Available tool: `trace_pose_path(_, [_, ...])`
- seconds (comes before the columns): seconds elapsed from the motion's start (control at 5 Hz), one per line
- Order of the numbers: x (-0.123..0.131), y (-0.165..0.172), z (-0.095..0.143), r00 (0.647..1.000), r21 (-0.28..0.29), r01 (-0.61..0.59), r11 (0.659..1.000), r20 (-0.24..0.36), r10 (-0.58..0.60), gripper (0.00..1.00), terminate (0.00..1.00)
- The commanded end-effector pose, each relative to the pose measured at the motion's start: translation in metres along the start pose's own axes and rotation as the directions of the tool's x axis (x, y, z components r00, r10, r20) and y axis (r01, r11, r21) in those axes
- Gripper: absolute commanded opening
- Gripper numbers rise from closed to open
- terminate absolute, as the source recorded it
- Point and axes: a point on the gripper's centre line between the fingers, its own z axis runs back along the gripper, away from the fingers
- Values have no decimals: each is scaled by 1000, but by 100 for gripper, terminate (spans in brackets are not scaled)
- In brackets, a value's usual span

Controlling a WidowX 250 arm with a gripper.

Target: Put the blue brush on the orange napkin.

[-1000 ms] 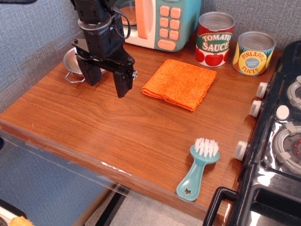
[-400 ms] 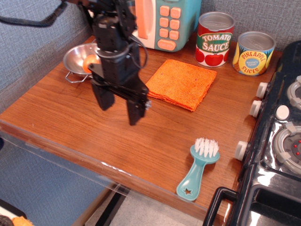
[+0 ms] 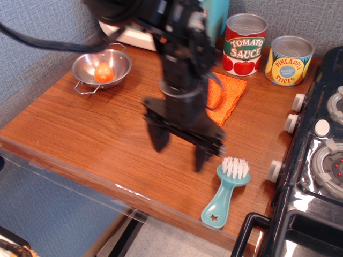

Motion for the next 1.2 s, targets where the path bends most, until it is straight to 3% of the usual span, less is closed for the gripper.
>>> trace_pose_path(0.0, [11, -26, 2, 992, 0, -120, 993, 33, 119, 100, 0])
trace_pose_path(0.6, [24, -50, -34, 984, -17, -177, 984, -2, 177, 100, 0])
trace_pose_path(1.0, [30, -51, -50, 983, 19, -184, 983, -14, 184, 100, 0])
